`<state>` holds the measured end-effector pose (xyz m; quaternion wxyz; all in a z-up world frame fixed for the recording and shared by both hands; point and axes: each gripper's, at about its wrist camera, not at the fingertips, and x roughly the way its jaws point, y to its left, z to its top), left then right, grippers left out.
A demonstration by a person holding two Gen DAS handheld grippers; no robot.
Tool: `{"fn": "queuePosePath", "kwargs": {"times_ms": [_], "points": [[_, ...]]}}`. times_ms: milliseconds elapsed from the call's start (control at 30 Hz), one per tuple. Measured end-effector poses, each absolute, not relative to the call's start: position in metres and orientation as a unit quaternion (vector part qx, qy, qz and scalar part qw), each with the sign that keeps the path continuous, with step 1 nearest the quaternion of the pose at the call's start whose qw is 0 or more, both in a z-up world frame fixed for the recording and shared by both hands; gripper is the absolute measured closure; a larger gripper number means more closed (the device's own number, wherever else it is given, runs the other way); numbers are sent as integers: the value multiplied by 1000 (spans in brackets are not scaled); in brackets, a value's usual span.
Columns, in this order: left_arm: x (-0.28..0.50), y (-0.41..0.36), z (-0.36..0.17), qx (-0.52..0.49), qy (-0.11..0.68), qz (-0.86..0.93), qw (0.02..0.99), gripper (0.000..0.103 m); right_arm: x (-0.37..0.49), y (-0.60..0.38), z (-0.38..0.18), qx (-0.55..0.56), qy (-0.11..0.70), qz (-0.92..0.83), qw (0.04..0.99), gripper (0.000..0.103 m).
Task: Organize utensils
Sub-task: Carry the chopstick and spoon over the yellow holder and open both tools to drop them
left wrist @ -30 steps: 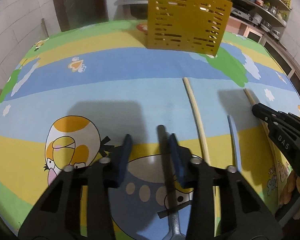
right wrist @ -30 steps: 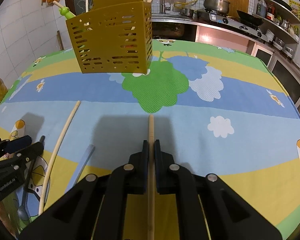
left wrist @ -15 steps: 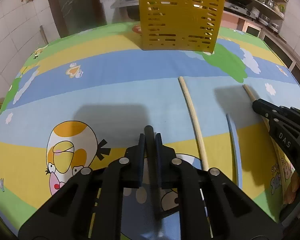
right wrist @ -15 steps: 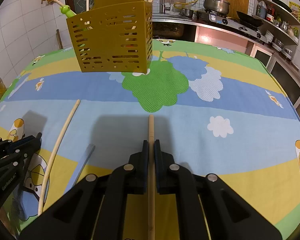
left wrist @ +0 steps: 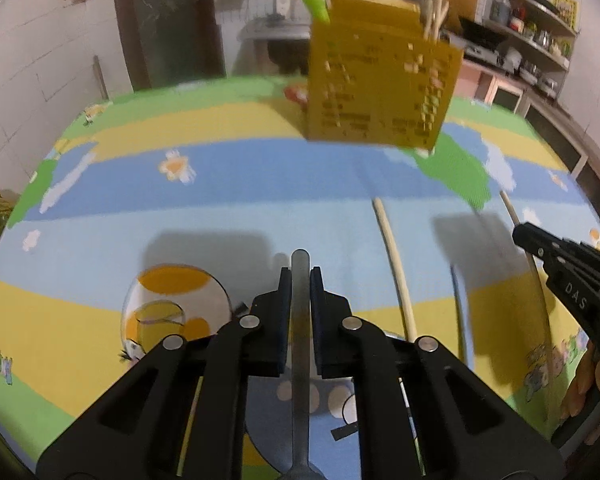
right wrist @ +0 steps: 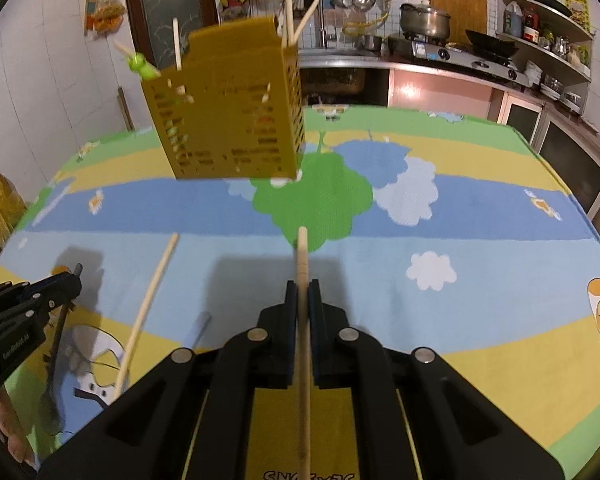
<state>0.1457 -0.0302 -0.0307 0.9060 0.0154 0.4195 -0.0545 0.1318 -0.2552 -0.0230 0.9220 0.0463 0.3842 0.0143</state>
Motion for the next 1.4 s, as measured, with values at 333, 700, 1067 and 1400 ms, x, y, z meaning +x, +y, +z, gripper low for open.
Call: {"fn": "queuePosePath", "kwargs": {"times_ms": [333,700,1067,1400], "points": [[137,-17,12,-9,350,-47,936,95,112,-266,27,80,286,23,954,97],[134,-7,46,-33,296,-57,953,95,97,-269,68,105,195,27,975,97],[124,-4,68,-45,243,-75,966,95,88,-269,80,95,152,25,983,97],[175,-34,173,-56,106,-113,986,95,137,-269,177,81,54,24,995,97]]}}
